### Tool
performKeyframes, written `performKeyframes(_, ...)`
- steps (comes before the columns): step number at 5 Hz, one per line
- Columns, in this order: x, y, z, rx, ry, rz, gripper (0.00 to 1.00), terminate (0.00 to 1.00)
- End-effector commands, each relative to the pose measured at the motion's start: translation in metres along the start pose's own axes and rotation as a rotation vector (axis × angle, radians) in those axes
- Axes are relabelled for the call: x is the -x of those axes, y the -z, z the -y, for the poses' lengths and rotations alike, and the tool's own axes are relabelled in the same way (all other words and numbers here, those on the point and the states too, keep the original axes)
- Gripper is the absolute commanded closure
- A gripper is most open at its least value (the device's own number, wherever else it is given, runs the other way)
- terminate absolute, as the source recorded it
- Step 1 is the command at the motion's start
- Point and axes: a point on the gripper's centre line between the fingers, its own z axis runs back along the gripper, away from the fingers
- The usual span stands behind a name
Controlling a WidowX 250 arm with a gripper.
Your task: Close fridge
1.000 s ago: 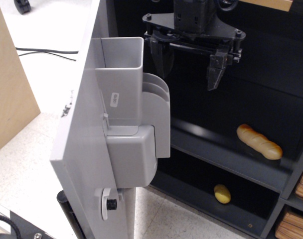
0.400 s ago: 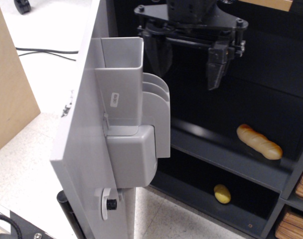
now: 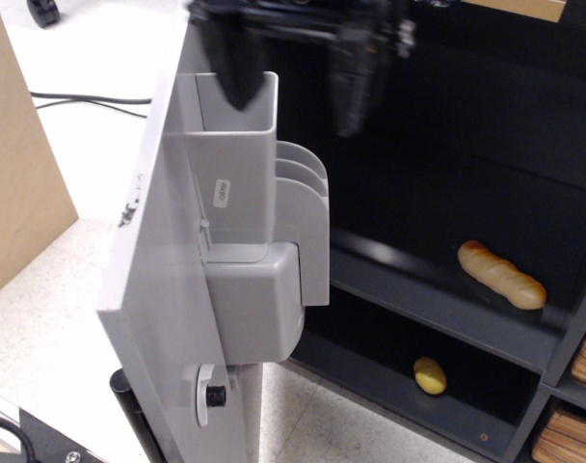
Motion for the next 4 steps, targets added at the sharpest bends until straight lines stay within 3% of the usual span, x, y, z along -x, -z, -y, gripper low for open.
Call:
performKeyframes(1,0.010,-0.023,-0.038,-0.029,-0.127,0.020,0.00,0.00)
performKeyframes(2,0.017,-0.021,-0.054,-0.054,-0.199,-0.001,0.00,0.00)
performKeyframes(3,0.027,-0.002,-0.052,-0.077,-0.211,-0.024,0.00,0.00)
performKeyframes(4,0.026,0.013,-0.034,0.006,-0.135,-0.084,0.00,0.00)
